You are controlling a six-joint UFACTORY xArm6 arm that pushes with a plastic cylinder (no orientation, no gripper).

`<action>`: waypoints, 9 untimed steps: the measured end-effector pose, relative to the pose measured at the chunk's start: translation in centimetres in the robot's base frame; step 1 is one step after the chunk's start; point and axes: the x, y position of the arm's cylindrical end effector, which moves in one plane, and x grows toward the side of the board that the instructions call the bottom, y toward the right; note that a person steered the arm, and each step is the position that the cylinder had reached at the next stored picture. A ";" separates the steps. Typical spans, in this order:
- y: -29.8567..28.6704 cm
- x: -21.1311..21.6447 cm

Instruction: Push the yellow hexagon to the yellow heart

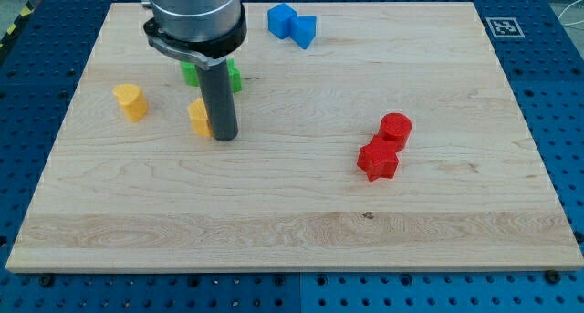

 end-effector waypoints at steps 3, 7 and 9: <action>-3.3 -0.9; -5.8 -1.4; -0.2 -1.8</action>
